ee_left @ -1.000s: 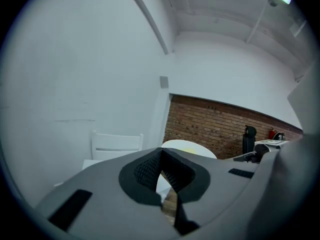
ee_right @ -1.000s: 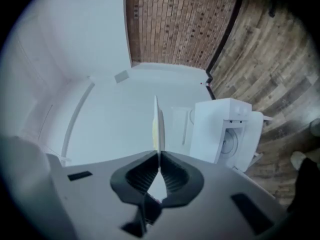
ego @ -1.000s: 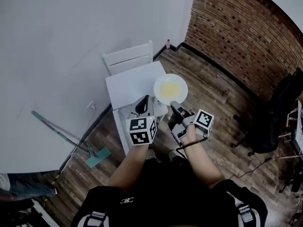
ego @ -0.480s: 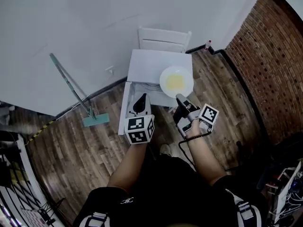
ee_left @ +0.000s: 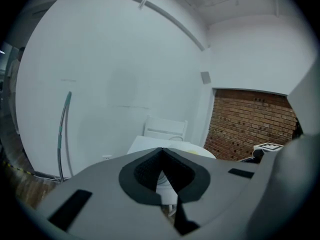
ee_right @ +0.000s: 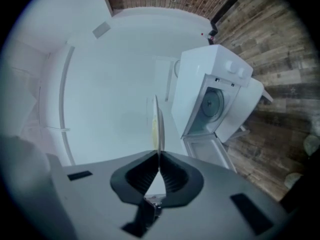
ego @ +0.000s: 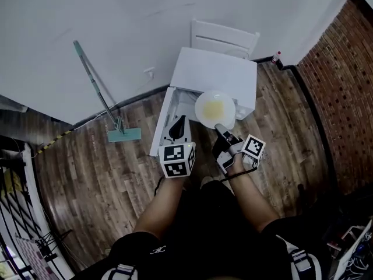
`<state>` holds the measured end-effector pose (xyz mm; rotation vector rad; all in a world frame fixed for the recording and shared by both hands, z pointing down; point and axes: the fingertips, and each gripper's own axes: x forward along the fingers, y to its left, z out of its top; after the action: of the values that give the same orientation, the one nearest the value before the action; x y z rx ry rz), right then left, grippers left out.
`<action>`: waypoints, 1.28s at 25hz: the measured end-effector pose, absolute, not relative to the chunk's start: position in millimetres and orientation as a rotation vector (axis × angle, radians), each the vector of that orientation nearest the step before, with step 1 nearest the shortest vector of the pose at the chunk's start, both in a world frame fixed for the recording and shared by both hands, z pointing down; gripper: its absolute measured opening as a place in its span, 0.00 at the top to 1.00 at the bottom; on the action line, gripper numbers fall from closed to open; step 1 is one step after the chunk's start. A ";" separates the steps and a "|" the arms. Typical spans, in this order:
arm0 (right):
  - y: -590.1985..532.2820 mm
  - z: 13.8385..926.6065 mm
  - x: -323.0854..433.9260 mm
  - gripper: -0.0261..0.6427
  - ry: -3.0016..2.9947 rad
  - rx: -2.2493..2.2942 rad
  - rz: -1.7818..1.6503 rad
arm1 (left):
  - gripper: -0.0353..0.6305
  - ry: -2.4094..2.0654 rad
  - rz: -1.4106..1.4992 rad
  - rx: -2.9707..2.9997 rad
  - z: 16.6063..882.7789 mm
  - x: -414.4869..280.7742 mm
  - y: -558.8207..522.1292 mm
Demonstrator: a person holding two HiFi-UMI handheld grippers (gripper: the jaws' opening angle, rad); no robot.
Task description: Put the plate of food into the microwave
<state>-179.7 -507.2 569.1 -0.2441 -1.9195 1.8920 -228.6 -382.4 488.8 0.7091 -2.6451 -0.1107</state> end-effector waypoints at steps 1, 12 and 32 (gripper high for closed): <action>-504.9 584.7 -181.3 0.92 -1.919 -0.237 1.892 | 0.95 -2.648 -0.112 0.714 501.7 -230.4 -381.3; -502.7 805.1 -249.3 0.92 -1.968 -0.258 1.916 | 0.95 -2.740 -0.166 0.852 703.9 -263.6 -393.2; -534.7 900.7 -428.4 0.92 -2.132 0.036 1.783 | 0.95 -2.790 -0.168 0.845 805.0 -275.5 -368.0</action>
<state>-428.4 -534.7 900.7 0.0359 -2.1320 1.7834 -275.5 -368.0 805.0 0.8447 -2.7897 -0.1678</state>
